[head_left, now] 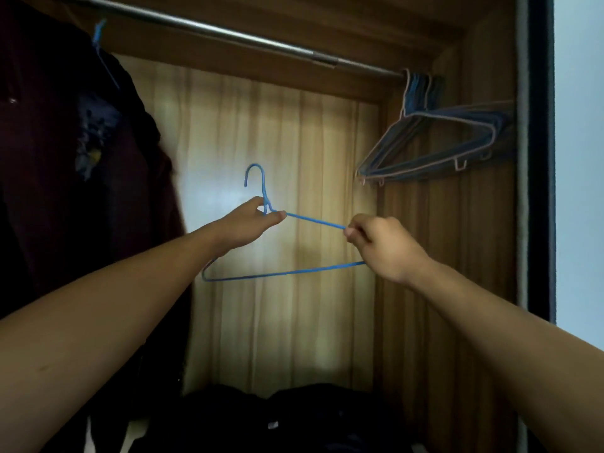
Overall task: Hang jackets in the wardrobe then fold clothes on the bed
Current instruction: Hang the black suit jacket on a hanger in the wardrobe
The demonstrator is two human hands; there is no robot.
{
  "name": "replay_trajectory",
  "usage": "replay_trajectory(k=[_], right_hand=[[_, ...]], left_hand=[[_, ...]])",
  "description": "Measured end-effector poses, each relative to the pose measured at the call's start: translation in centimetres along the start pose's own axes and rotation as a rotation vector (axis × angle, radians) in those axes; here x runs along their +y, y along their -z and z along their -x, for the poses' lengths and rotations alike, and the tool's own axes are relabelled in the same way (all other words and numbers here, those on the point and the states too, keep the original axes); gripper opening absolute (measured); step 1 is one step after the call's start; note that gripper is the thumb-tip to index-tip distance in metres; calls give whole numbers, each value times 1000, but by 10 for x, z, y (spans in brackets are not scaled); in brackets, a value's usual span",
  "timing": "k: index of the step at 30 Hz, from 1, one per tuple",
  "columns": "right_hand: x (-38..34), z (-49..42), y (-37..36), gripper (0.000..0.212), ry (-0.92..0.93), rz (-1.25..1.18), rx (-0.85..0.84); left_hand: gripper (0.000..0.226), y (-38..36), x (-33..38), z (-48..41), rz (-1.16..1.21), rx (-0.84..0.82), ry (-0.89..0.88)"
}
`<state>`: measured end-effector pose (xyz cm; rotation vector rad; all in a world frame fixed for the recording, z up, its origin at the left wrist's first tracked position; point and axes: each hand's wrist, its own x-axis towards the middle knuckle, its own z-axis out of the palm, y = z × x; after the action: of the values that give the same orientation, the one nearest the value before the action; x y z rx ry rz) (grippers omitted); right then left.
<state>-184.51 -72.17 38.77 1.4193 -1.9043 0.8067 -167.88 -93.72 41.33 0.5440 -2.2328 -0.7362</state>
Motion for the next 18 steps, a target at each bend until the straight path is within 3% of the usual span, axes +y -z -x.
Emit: replay_trajectory(k=[4,8,14,18], right_hand=[[20,38,-53,24,-22,-55,-150],[40,62,-102,28,-12,119,-374],[64,88,-178,32,24,197,-571],[96,113,-229,33,-61,200,-746]], left_hand=[[33,-37,-51,15,161,76,55],[12,-63,-94,33,239,12,145],[13,-95,-151,47,156,-56,202],[19,-119,-196,59,53,-72,202]])
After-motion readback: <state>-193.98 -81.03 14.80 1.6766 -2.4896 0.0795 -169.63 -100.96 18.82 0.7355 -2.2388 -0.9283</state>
